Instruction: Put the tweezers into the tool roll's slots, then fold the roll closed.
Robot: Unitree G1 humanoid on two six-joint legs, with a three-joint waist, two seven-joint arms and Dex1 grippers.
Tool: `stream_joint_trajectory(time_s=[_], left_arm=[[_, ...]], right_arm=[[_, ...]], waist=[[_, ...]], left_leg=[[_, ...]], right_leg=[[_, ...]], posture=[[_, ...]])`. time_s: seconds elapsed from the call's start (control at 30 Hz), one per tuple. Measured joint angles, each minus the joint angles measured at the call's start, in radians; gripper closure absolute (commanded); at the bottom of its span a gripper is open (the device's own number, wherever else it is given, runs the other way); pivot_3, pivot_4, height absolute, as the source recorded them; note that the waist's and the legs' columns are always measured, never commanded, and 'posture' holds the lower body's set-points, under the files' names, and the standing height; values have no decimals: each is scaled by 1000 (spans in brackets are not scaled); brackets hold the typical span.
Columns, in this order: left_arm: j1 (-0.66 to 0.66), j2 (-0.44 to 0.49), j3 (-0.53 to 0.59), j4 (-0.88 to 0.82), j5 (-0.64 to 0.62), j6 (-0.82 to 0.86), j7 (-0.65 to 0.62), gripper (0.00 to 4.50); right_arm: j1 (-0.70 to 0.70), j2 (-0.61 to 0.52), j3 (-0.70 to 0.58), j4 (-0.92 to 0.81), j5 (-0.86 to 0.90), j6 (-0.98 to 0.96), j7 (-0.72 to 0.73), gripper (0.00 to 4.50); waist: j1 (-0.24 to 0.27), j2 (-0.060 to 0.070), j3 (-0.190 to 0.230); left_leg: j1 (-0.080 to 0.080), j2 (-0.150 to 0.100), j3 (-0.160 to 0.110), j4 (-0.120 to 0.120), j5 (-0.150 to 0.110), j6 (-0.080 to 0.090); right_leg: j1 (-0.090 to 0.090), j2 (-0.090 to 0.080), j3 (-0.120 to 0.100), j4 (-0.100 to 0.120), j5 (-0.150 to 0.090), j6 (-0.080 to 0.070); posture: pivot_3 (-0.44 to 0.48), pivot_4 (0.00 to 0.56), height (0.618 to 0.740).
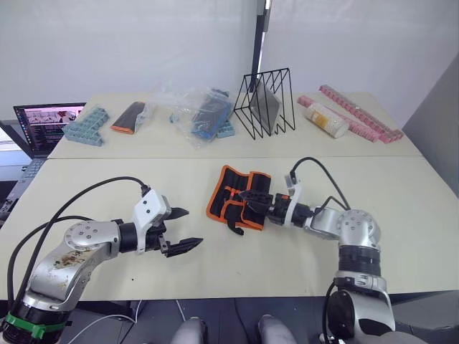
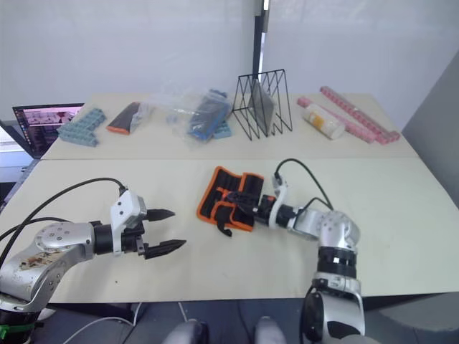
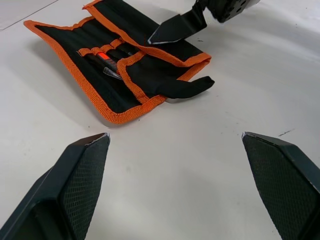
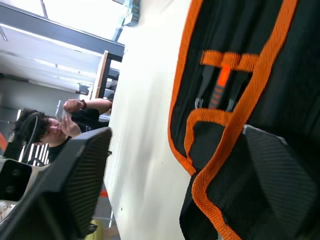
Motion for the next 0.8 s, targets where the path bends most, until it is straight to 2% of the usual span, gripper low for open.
stream_joint_trajectory(time_s=[0.1,0.13,0.27,0.3,0.53,0.57,0.8], left_arm=[[-2,3,0,3,0,0,-3,0],[-4,4,0,5,0,0,-3,0],[-17,5,-1,8,1,-1,-5,0],[-18,5,-1,8,1,-1,-5,0],[-4,-38,25,22,-42,20,13,0],[-2,-45,36,28,-55,30,19,0],[-6,-91,97,53,-124,90,68,0]], right_arm=[[35,-78,63,-36,-21,-65,87,31],[52,-103,101,-51,-42,-98,123,277],[94,-165,215,-66,-116,-232,242,1492],[98,-177,236,-64,-138,-273,271,1912],[125,-206,369,-31,-276,-513,405,4257],[135,-203,381,-23,-291,-540,412,4436],[142,-209,464,15,-430,-749,447,4436]], waist=[[1,0,0],[0,0,0],[-3,0,0],[-3,0,0],[0,0,0],[1,0,0],[1,0,0]], left_leg=[[-1,0,0,0,0,0],[-1,0,0,0,0,0],[-2,1,0,-1,0,0],[-2,1,0,-1,0,0],[-2,1,0,0,0,0],[-2,1,0,0,0,0],[0,1,0,0,0,0]], right_leg=[[0,0,0,-2,0,0],[-1,0,0,-3,0,0],[-2,0,0,-2,0,0],[-2,0,0,-2,0,0],[-1,0,0,-3,0,0],[-1,0,0,-3,0,0],[1,0,0,-2,0,0]], posture=[[0,150,739],[0,150,739],[0,150,739],[0,150,739],[0,150,739],[0,150,739],[0,150,739]])
